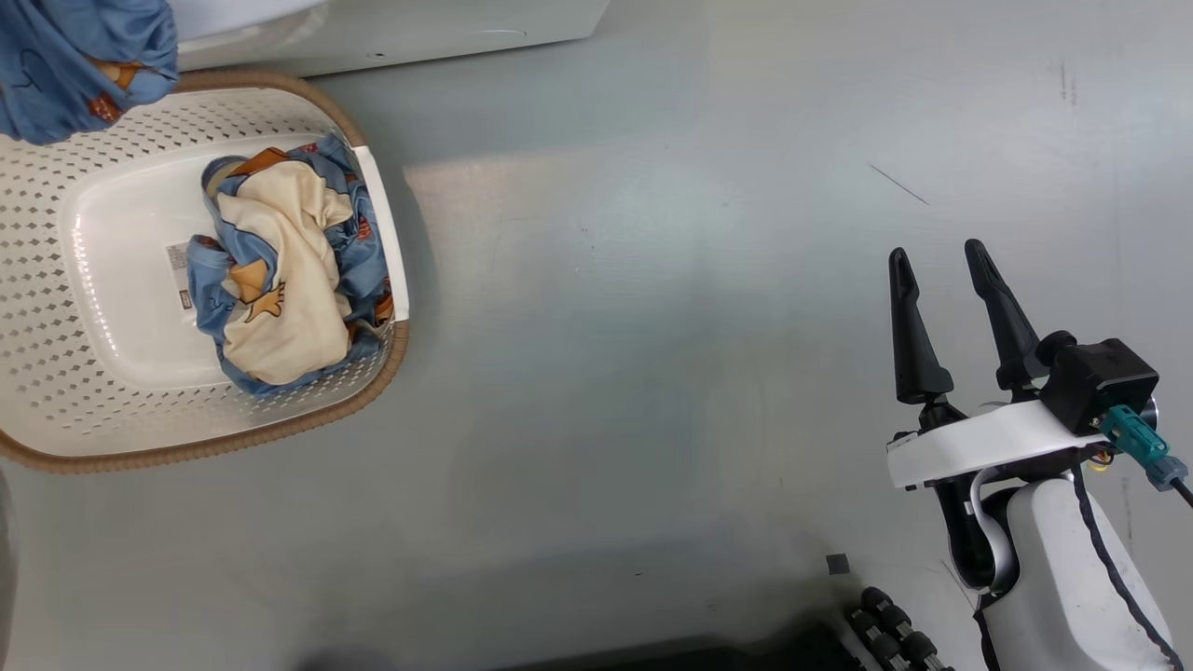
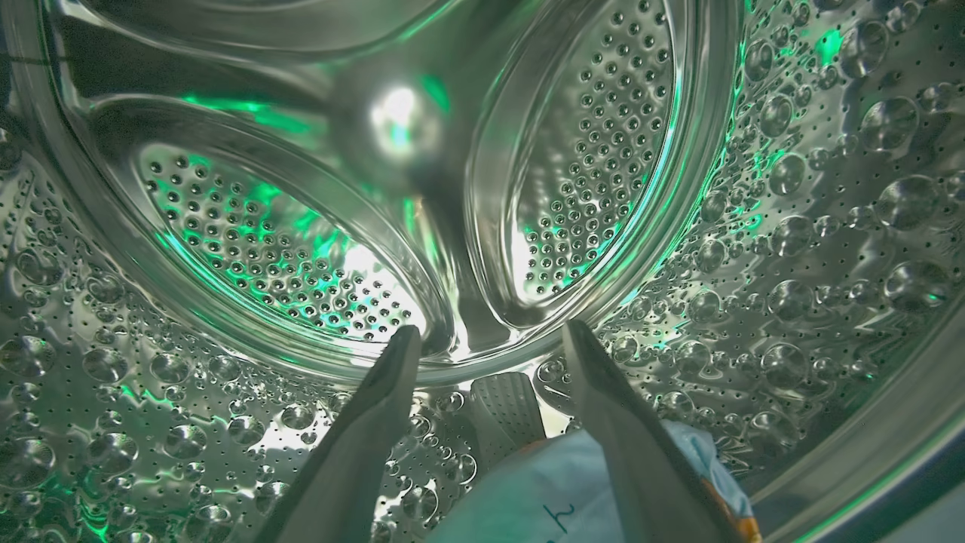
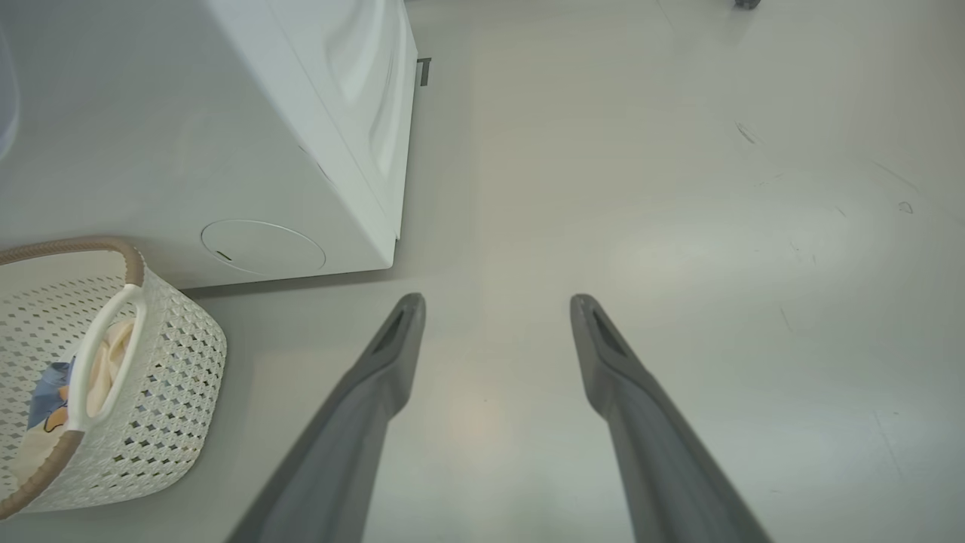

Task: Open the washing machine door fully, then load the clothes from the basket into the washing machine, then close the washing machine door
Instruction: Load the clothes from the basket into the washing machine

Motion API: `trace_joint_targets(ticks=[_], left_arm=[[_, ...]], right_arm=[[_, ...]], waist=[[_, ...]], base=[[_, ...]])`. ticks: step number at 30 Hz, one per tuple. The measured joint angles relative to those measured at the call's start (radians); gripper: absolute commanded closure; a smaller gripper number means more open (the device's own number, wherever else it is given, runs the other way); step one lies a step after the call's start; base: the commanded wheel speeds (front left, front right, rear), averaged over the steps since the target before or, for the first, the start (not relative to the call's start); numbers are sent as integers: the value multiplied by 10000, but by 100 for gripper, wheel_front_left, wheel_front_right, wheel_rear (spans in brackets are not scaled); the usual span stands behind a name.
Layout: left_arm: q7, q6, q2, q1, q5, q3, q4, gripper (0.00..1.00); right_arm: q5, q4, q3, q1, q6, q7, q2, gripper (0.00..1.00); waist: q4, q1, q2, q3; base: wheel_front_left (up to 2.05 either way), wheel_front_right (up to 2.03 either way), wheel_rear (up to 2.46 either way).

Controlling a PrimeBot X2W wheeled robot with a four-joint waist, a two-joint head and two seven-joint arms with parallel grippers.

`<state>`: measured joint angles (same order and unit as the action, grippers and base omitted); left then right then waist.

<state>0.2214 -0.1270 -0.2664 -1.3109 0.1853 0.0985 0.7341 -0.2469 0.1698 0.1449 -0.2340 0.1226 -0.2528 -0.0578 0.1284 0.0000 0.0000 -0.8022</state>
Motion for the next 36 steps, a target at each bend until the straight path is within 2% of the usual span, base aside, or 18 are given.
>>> trace_joint_targets(ticks=[12, 26, 36], left_arm=[[190, 0, 136, 105, 21, 29, 117, 0], [324, 0, 627, 1168, 382, -35, -77, 0], [353, 0, 802, 2112, 516, -393, -1400, 0]], right_arm=[[29, -12, -79, -44, 0, 0, -40, 0], [104, -77, -347, -58, 0, 0, -54, 0], [107, -128, -514, -58, 0, 0, -75, 0]], waist=[[-365, 0, 0, 203], [-642, 0, 0, 329], [-879, 0, 0, 445]], base=[[0, 0, 0], [0, 0, 0], [0, 0, 0]])
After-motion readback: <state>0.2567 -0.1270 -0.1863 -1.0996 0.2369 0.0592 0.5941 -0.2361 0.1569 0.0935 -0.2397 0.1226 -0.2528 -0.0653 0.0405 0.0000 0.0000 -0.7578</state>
